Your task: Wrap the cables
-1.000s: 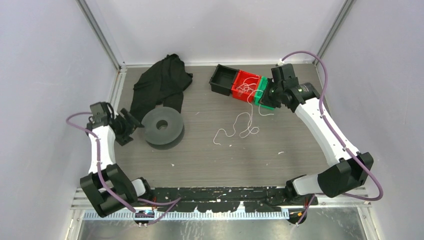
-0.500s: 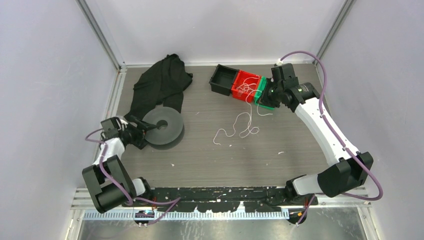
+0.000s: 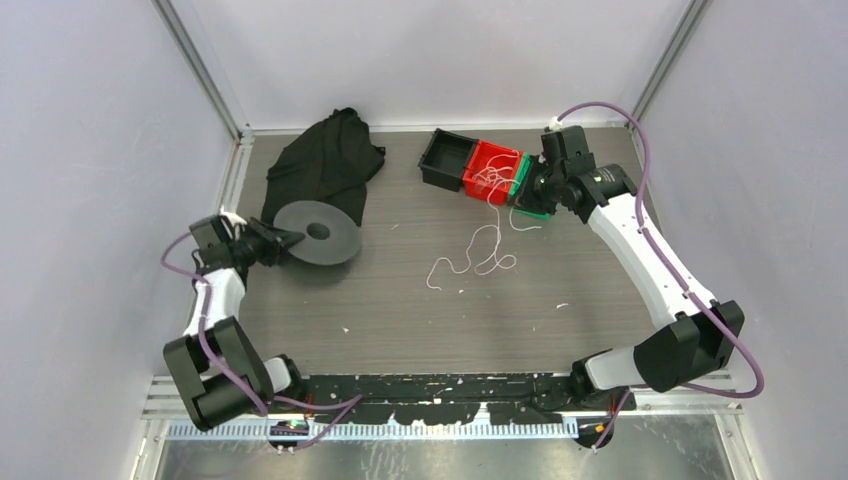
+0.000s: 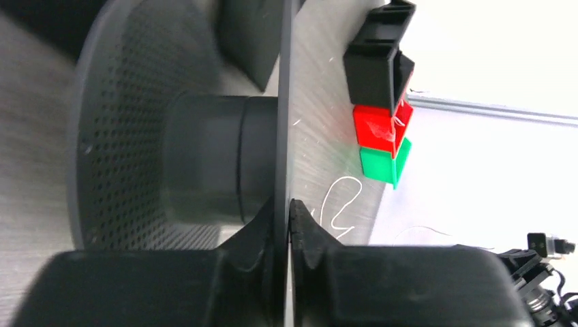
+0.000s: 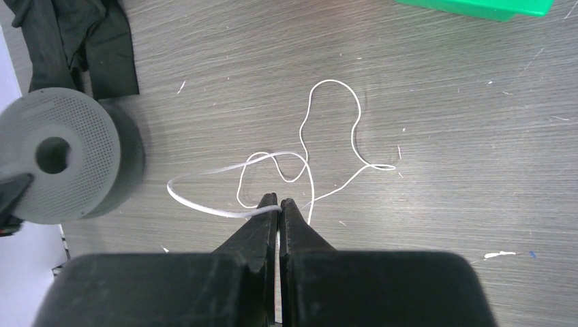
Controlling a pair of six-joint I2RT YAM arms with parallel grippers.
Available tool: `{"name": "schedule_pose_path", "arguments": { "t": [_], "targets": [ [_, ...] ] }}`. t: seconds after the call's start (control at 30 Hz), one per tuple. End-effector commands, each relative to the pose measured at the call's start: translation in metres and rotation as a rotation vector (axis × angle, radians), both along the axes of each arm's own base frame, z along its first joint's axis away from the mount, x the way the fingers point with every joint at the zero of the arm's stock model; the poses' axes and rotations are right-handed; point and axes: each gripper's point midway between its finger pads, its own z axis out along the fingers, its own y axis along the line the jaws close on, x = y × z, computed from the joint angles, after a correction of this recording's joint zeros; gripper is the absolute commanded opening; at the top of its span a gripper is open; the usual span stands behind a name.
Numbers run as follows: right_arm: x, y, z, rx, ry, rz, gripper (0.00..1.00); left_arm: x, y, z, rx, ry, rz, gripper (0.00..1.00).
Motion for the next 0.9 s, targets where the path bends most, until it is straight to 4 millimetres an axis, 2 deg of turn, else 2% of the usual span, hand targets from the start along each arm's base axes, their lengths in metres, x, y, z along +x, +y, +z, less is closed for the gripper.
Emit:
{"name": "schedule_pose_path", "arguments": {
  "t": [0.0,0.07,0.13,0.27,0.43,0.6,0.87],
  "targets": [
    [0.01,0.011,0.014,0.048,-0.044,0.014,0.01,0.011,-0.006,0.059,0.166,-0.125,-0.085,0.02],
    [0.011,0.013,0.013,0.057,-0.04,0.014,0.01,0.016,-0.022,0.076,0.214,-0.151,-0.162,0.0],
    [0.011,0.014,0.013,0.063,-0.039,0.014,0.01,0.02,-0.047,0.095,0.291,-0.195,-0.272,0.01],
    [0.01,0.012,0.015,0.061,-0.045,0.005,0.0,0.021,-0.099,0.108,0.521,-0.209,-0.466,0.0],
    [0.006,0.008,0.016,0.049,-0.047,-0.007,0.01,0.021,-0.152,0.12,0.764,-0.263,-0.606,0.0],
    [0.002,0.004,0.017,0.045,-0.051,-0.018,0.01,0.022,-0.187,0.122,1.023,-0.311,-0.665,0.0],
    [-0.001,0.003,0.017,0.05,-0.052,-0.025,0.01,0.036,-0.245,0.115,1.062,-0.417,-0.697,0.0]
  ]
}}
